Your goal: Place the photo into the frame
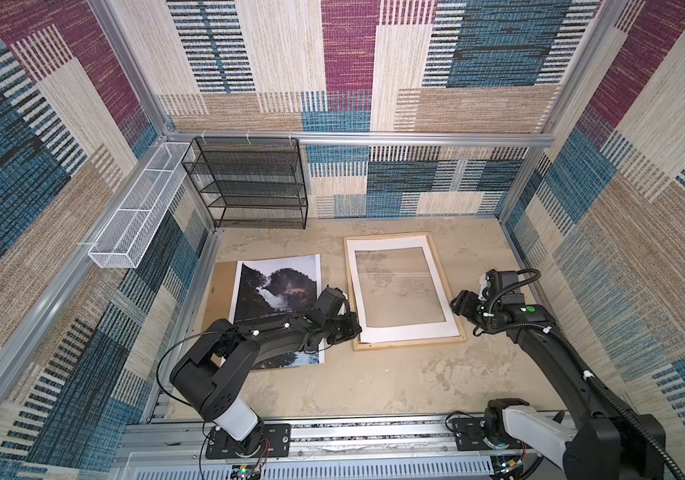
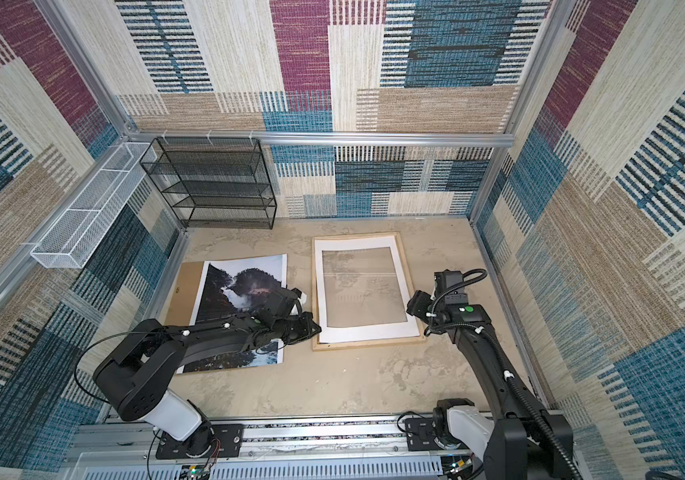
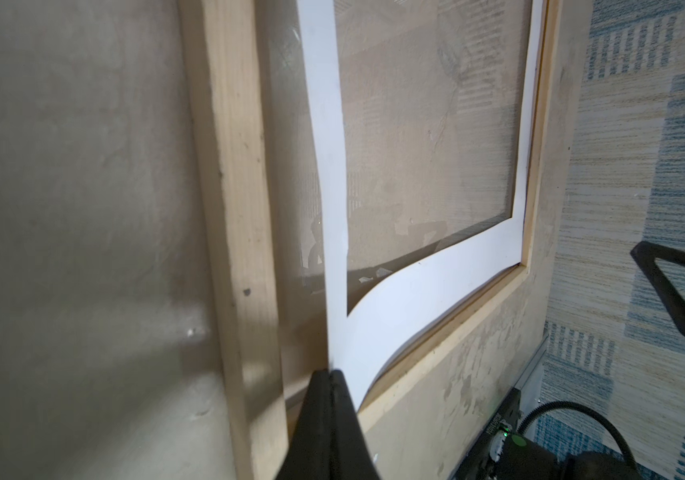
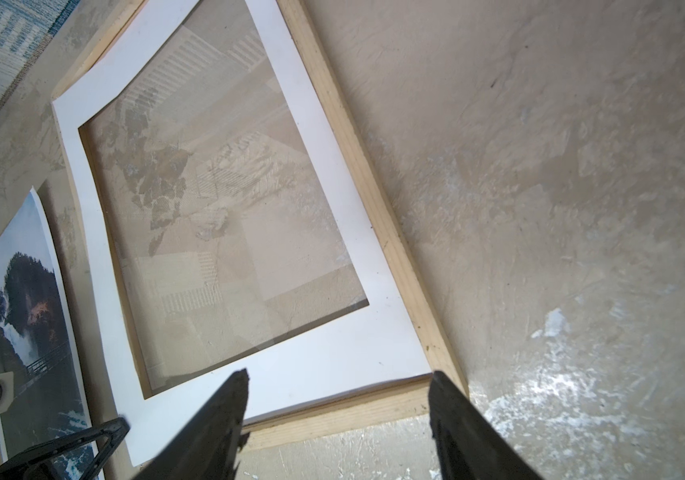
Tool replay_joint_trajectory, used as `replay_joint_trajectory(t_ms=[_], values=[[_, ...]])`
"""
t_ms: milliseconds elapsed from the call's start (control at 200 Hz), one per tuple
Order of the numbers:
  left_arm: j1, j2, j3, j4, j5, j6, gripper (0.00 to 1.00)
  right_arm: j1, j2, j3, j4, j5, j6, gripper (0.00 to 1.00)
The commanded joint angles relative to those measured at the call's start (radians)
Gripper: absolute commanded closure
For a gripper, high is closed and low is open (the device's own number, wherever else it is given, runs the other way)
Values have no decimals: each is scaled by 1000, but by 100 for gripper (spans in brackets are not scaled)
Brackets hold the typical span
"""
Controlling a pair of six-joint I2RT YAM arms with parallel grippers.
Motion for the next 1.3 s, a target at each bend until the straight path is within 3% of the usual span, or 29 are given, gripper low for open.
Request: replay_joint_trajectory(t_ms=[0, 356, 451, 571, 891, 1297], values=[[-1, 17, 8, 23, 14, 19, 100, -1, 4, 3, 41, -12, 11, 30], [-1, 29, 17, 13, 13, 15, 100, -1, 4, -13, 71, -44, 9, 30], [-2, 26, 18, 6, 9, 14, 83, -1, 6, -15, 73, -44, 8, 30], [-1, 19, 18, 1, 4, 15, 76, -1, 4, -15, 72, -47, 7, 30], [-1, -15, 19, -26, -18, 27, 69, -1, 3, -18, 81, -56, 7, 30], [-1, -38, 23, -35, -37, 35, 68, -1, 32, -9, 101, -74, 4, 30]])
